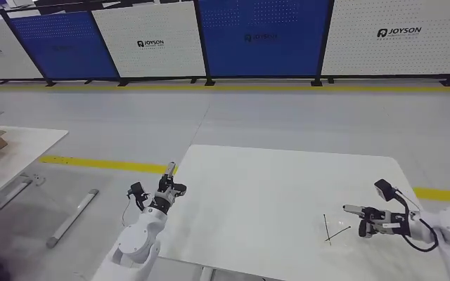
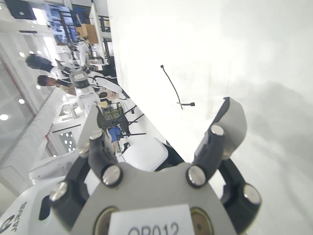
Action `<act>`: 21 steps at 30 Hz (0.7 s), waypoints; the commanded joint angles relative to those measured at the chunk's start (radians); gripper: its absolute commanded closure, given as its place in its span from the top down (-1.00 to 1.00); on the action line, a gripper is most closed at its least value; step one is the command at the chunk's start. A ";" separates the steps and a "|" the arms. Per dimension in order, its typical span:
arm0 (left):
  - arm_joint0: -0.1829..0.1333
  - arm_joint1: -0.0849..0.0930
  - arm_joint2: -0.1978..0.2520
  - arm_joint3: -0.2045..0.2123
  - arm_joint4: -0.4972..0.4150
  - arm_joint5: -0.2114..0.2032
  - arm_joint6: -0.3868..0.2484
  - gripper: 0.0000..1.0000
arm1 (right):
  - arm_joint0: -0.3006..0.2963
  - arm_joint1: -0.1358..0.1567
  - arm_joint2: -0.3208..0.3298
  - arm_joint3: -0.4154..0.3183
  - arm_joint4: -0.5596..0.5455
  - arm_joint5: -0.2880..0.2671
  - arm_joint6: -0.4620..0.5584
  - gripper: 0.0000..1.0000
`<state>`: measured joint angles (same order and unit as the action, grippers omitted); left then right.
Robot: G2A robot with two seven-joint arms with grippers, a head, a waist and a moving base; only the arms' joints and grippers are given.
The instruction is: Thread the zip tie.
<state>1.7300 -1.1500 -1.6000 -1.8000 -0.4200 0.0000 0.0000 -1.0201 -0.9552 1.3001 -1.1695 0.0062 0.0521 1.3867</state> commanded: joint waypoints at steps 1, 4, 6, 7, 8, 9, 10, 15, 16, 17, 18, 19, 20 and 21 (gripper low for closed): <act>0.000 0.000 0.000 0.000 0.000 0.000 0.000 1.00 | 0.006 0.000 -0.011 0.003 -0.013 0.010 0.003 1.00; 0.000 0.000 0.000 0.000 0.000 0.000 0.000 1.00 | 0.006 0.000 -0.011 0.003 -0.013 0.010 0.003 1.00; 0.000 0.000 0.000 0.000 0.000 0.000 0.000 1.00 | 0.006 0.000 -0.011 0.003 -0.013 0.010 0.003 1.00; 0.000 0.000 0.000 0.000 0.000 0.000 0.000 1.00 | 0.006 0.000 -0.011 0.003 -0.013 0.010 0.003 1.00; 0.000 0.000 0.000 0.000 0.000 0.000 0.000 1.00 | 0.006 0.000 -0.011 0.003 -0.013 0.010 0.003 1.00; 0.000 0.000 0.000 0.000 0.000 0.000 0.000 1.00 | 0.006 0.000 -0.011 0.003 -0.013 0.010 0.003 1.00; 0.000 0.000 0.000 0.000 0.000 0.000 0.000 1.00 | 0.006 0.000 -0.011 0.003 -0.013 0.010 0.003 1.00; 0.000 0.000 0.000 0.000 0.000 0.000 0.000 1.00 | 0.006 -0.008 -0.052 0.005 -0.034 -0.001 -0.046 1.00; 0.000 0.000 0.000 0.000 0.000 0.000 0.000 1.00 | 0.009 -0.008 -0.055 0.011 -0.034 -0.006 -0.049 1.00; 0.000 0.000 0.000 0.000 0.000 0.000 0.000 1.00 | 0.012 -0.009 -0.058 0.018 -0.033 -0.009 -0.051 0.94; 0.000 0.000 0.000 0.000 0.000 0.000 0.000 1.00 | 0.016 -0.009 -0.061 0.025 -0.034 -0.011 -0.051 0.26; 0.000 0.000 0.000 0.000 0.000 0.000 0.000 1.00 | 0.022 -0.009 -0.066 0.033 -0.037 -0.012 -0.051 -0.06; 0.000 0.000 0.000 0.000 0.000 0.000 0.000 1.00 | 0.025 -0.009 -0.068 0.040 -0.039 -0.011 -0.054 -0.08; 0.000 0.000 0.000 0.000 0.000 0.000 0.000 1.00 | 0.029 -0.009 -0.071 0.045 -0.039 -0.011 -0.054 -0.16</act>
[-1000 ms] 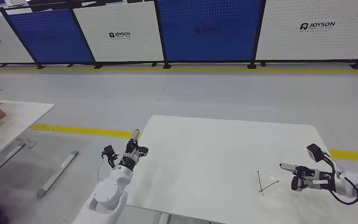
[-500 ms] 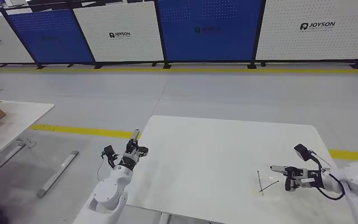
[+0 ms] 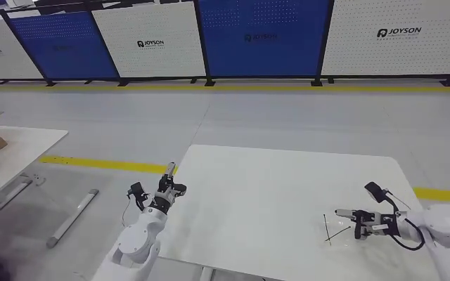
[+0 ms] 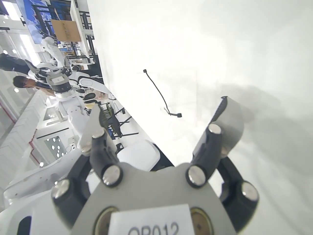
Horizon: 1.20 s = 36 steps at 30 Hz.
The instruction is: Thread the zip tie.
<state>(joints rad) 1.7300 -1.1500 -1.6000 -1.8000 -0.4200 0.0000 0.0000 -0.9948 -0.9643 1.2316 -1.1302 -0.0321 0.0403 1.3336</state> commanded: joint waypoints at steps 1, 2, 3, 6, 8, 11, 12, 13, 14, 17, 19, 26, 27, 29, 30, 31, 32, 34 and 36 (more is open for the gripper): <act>0.000 0.000 0.000 0.000 0.000 0.000 0.000 1.00 | 0.006 0.000 -0.004 0.013 0.001 -0.004 -0.001 -0.24; 0.000 0.000 0.000 0.000 0.000 0.000 0.000 1.00 | 0.007 0.001 -0.004 0.018 0.003 -0.008 0.001 -0.26; 0.000 0.000 0.000 0.000 0.000 0.000 0.000 1.00 | 0.008 0.002 -0.003 0.022 0.004 -0.012 0.003 -0.26; 0.000 0.000 0.000 0.000 0.000 0.000 0.000 1.00 | 0.007 0.005 -0.002 0.032 0.006 -0.023 0.009 -0.32; 0.000 0.000 0.000 0.000 0.000 0.000 0.000 1.00 | 0.006 0.006 0.000 0.035 0.007 -0.027 0.011 -0.34; 0.000 0.000 0.000 0.000 0.000 0.000 0.000 1.00 | 0.003 0.009 0.002 0.042 0.009 -0.031 0.012 -0.42; 0.000 0.000 0.000 0.000 0.000 0.000 0.000 1.00 | 0.002 0.011 0.003 0.045 0.009 -0.033 0.012 -0.42; 0.000 0.000 0.000 0.000 0.000 0.000 0.000 1.00 | 0.001 0.011 0.003 0.046 0.010 -0.034 0.012 -0.42; 0.000 0.000 0.000 0.000 0.000 0.000 0.000 1.00 | 0.001 0.012 0.003 0.047 0.011 -0.035 0.012 -0.48; 0.000 0.000 0.000 0.000 0.000 0.000 0.000 1.00 | -0.003 0.015 0.005 0.047 0.012 -0.038 0.013 -0.48; 0.000 0.000 0.000 0.000 0.000 0.000 0.000 1.00 | -0.005 0.017 0.007 0.045 0.015 -0.040 0.013 -0.52; 0.000 0.000 0.000 0.000 0.000 0.000 0.000 1.00 | -0.016 0.024 0.015 0.037 0.023 -0.044 0.012 -0.56; 0.000 0.000 0.000 0.000 0.000 0.000 0.000 1.00 | -0.017 0.025 0.015 0.036 0.024 -0.044 0.012 -0.56; 0.000 0.000 0.000 0.000 0.000 0.000 0.000 1.00 | -0.017 0.025 0.010 0.037 0.024 -0.038 0.008 -0.56; 0.000 0.000 0.000 0.000 0.000 0.000 0.000 1.00 | -0.016 0.025 0.008 0.038 0.025 -0.036 0.007 -0.58; 0.000 0.000 0.000 0.000 0.000 0.000 0.000 1.00 | -0.015 0.025 0.005 0.039 0.026 -0.036 0.007 -0.64; 0.000 0.000 0.000 0.000 0.000 0.000 0.000 1.00 | -0.013 0.024 0.003 0.041 0.028 -0.036 0.007 -0.64; 0.000 0.000 0.000 0.000 0.000 0.000 0.000 1.00 | -0.011 0.025 0.000 0.043 0.031 -0.037 0.007 -0.72; 0.000 0.000 0.000 0.000 0.000 0.000 0.000 1.00 | -0.009 0.025 -0.002 0.046 0.035 -0.039 0.006 -0.96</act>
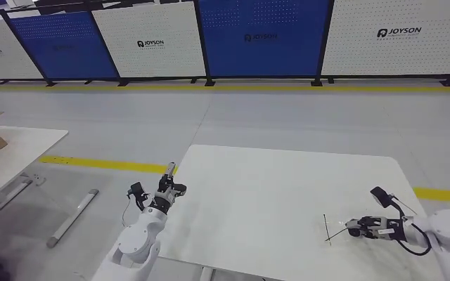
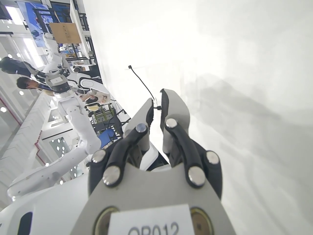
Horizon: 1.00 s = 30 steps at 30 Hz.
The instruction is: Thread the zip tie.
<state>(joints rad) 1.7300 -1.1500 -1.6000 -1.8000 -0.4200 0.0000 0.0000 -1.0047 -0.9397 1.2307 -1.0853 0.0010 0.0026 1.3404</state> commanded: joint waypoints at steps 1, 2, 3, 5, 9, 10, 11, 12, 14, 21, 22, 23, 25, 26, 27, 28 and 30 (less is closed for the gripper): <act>0.000 0.000 0.000 0.000 0.000 0.000 0.000 1.00 | 0.002 0.001 -0.001 0.003 0.003 -0.002 -0.001 -0.98; 0.000 0.000 0.000 0.000 0.000 0.000 0.000 1.00 | 0.002 0.001 -0.002 0.004 0.004 -0.002 -0.001 -1.00; 0.000 0.000 0.000 0.000 0.000 0.000 0.000 1.00 | 0.003 0.001 -0.004 0.005 0.004 -0.002 0.002 -1.00; 0.000 0.000 0.000 0.000 0.000 0.000 0.000 1.00 | 0.005 0.002 -0.005 0.007 0.004 -0.002 -0.002 -1.00; 0.000 0.000 0.000 0.000 0.000 0.000 0.000 1.00 | -0.003 0.005 0.000 -0.002 0.011 -0.012 -0.006 -1.00; 0.000 0.000 0.000 0.000 0.000 0.000 0.000 1.00 | -0.010 0.008 0.008 -0.008 0.019 -0.021 -0.011 -1.00; 0.000 0.000 0.000 0.000 0.000 0.000 0.000 1.00 | -0.018 0.009 0.015 -0.013 0.027 -0.029 -0.014 -1.00; 0.000 0.000 0.000 0.000 0.000 0.000 0.000 1.00 | -0.027 0.012 0.025 -0.019 0.040 -0.038 -0.017 -1.00; 0.000 0.000 0.000 0.000 0.000 0.000 0.000 1.00 | -0.057 0.018 0.058 -0.037 0.088 -0.077 -0.019 -1.00; 0.000 0.000 0.000 0.000 0.000 0.000 0.000 1.00 | -0.200 0.044 0.205 -0.110 0.267 -0.222 -0.039 -1.00; 0.000 0.000 0.000 0.000 0.000 0.000 0.000 1.00 | -0.223 0.046 0.221 -0.124 0.288 -0.240 -0.043 -1.00; 0.000 0.000 0.000 0.000 0.000 0.000 0.000 1.00 | -0.245 0.048 0.238 -0.140 0.317 -0.258 -0.043 -1.00; 0.000 0.000 0.000 0.000 0.000 0.000 0.000 1.00 | -0.289 0.051 0.265 -0.165 0.390 -0.290 -0.014 -1.00; 0.000 0.000 0.000 0.000 0.000 0.000 0.000 1.00 | -0.298 0.052 0.268 -0.172 0.412 -0.292 0.019 -1.00; 0.000 0.000 0.000 0.000 0.000 0.000 0.000 1.00 | -0.298 0.052 0.268 -0.172 0.412 -0.292 0.019 -1.00; 0.000 0.000 0.000 0.000 0.000 0.000 0.000 1.00 | -0.298 0.052 0.268 -0.172 0.412 -0.292 0.019 -1.00; 0.000 0.000 0.000 0.000 0.000 0.000 0.000 1.00 | -0.298 0.052 0.268 -0.172 0.412 -0.292 0.019 -1.00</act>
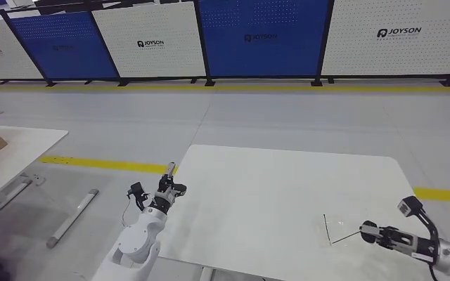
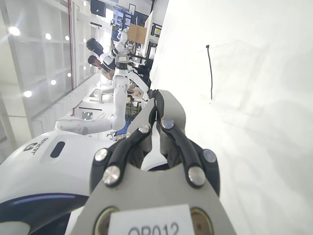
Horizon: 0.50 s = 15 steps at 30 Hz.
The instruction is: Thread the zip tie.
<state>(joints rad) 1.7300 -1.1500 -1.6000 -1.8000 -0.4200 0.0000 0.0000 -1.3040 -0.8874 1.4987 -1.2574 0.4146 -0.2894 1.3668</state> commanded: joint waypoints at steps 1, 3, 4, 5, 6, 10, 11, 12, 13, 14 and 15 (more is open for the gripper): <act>0.000 0.000 0.000 0.000 0.000 0.000 0.000 1.00 | 0.001 0.000 0.000 0.000 -0.002 0.000 -0.007 -1.00; 0.000 0.000 0.000 0.000 0.000 0.000 0.000 1.00 | 0.001 0.000 0.000 0.000 -0.002 0.000 -0.007 -1.00; 0.000 0.000 0.000 0.000 0.000 0.000 0.000 1.00 | 0.001 0.000 0.000 0.000 -0.002 0.000 -0.007 -1.00; 0.000 0.000 0.000 0.000 0.000 0.000 0.000 1.00 | 0.001 0.000 0.000 0.000 -0.002 0.000 -0.007 -1.00; 0.000 0.000 0.000 0.000 0.000 0.000 0.000 1.00 | 0.001 0.000 0.000 0.000 -0.002 0.000 -0.007 -1.00; 0.000 0.000 0.000 0.000 0.000 0.000 0.000 1.00 | -0.015 -0.005 -0.014 -0.028 -0.003 -0.016 -0.070 -1.00; 0.000 0.000 0.000 0.000 0.000 0.000 0.000 1.00 | -0.031 -0.011 -0.023 -0.042 0.054 -0.028 -0.080 -1.00; 0.000 0.000 0.000 0.000 0.000 0.000 0.000 1.00 | -0.042 -0.014 -0.024 -0.049 0.086 -0.045 -0.084 -1.00; 0.000 0.000 0.000 0.000 0.000 0.000 0.000 1.00 | -0.052 -0.016 -0.016 -0.065 0.109 -0.051 -0.105 -1.00; 0.000 0.000 0.000 0.000 0.000 0.000 0.000 1.00 | -0.077 -0.021 -0.006 -0.100 0.156 -0.051 -0.114 -1.00; 0.000 0.000 0.000 0.000 0.000 0.000 0.000 1.00 | -0.097 -0.024 0.006 -0.122 0.179 -0.051 -0.120 -1.00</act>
<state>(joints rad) 1.7300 -1.1500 -1.6000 -1.8000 -0.4200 0.0000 0.0000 -1.3775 -0.9078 1.4908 -1.3502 0.5539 -0.3424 1.2530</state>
